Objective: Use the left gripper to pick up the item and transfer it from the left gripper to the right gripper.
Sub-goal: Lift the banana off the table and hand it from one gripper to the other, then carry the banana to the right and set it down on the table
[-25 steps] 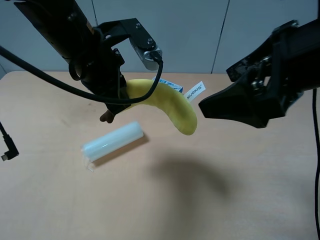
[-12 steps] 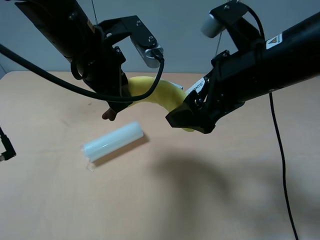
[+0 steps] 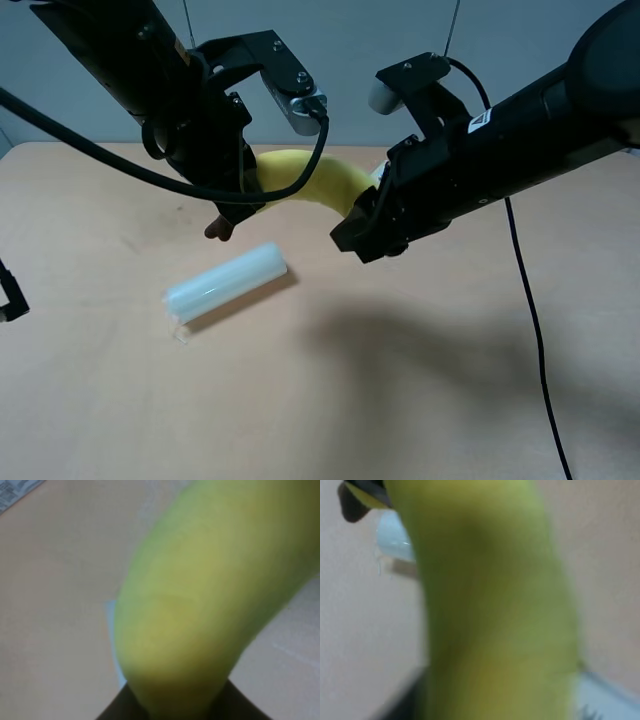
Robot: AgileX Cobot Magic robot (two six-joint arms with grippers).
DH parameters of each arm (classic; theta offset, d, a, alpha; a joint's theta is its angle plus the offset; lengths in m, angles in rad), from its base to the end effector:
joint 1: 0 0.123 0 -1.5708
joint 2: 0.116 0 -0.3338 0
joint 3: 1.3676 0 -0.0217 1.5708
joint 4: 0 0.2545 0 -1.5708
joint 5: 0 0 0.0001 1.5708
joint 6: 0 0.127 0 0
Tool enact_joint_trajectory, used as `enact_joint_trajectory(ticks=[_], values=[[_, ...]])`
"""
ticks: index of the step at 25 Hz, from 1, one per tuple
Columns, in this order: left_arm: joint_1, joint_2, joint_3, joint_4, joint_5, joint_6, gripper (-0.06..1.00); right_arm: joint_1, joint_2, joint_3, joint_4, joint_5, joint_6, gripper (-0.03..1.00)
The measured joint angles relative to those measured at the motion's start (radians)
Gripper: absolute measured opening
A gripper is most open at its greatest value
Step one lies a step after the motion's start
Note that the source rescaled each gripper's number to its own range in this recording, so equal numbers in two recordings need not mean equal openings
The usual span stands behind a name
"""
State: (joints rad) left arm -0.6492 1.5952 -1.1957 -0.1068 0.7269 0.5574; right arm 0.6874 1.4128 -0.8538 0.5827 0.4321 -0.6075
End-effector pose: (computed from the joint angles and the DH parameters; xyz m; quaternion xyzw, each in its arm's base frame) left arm 0.2813 -0.2248 0.2869 0.5226 0.8100 -0.0567 0.2600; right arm 0.2171 0.2162 0.2681 -0.3807 0.8468 0.2114 0.3053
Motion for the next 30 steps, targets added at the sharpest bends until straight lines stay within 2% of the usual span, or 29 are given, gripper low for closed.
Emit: enact_joint_trajectory(ticks=[1,2,6,7,8,10,12,14,18,23,30], values=[[0.000,0.000,0.000,0.000,-0.002,0.000,0.00,0.000,0.000,0.000,0.003,-0.005,0.000,0.06],[0.000,0.000,0.000,0.000,-0.006,0.000,0.00,0.000,0.000,0.000,0.006,-0.009,0.000,0.00],[0.000,0.000,0.000,0.004,-0.032,0.000,0.01,0.000,0.000,-0.001,0.008,-0.012,0.000,0.02],[0.000,0.000,0.000,0.005,-0.041,0.000,0.05,0.000,0.000,-0.001,0.008,-0.014,0.000,0.02],[0.000,0.000,0.000,0.007,-0.049,0.000,0.16,0.000,0.000,-0.001,0.008,-0.015,0.000,0.02],[0.000,0.000,0.000,0.009,-0.068,-0.003,0.51,0.000,0.000,-0.001,0.008,-0.016,0.000,0.02],[0.000,0.000,0.000,0.014,-0.083,-0.003,0.79,0.000,0.001,-0.001,0.008,-0.018,0.000,0.02],[-0.002,0.000,0.000,0.032,-0.081,-0.004,0.91,0.000,0.002,-0.001,0.008,-0.021,0.000,0.02],[-0.003,-0.026,-0.032,0.097,0.011,-0.052,0.98,0.000,0.002,-0.001,0.008,-0.030,0.000,0.02],[-0.003,-0.130,-0.081,0.178,0.141,-0.231,1.00,0.000,0.002,-0.001,0.008,-0.034,0.000,0.02],[-0.003,-0.330,-0.082,0.279,0.310,-0.491,1.00,0.000,0.002,-0.001,0.008,-0.034,0.000,0.02]])
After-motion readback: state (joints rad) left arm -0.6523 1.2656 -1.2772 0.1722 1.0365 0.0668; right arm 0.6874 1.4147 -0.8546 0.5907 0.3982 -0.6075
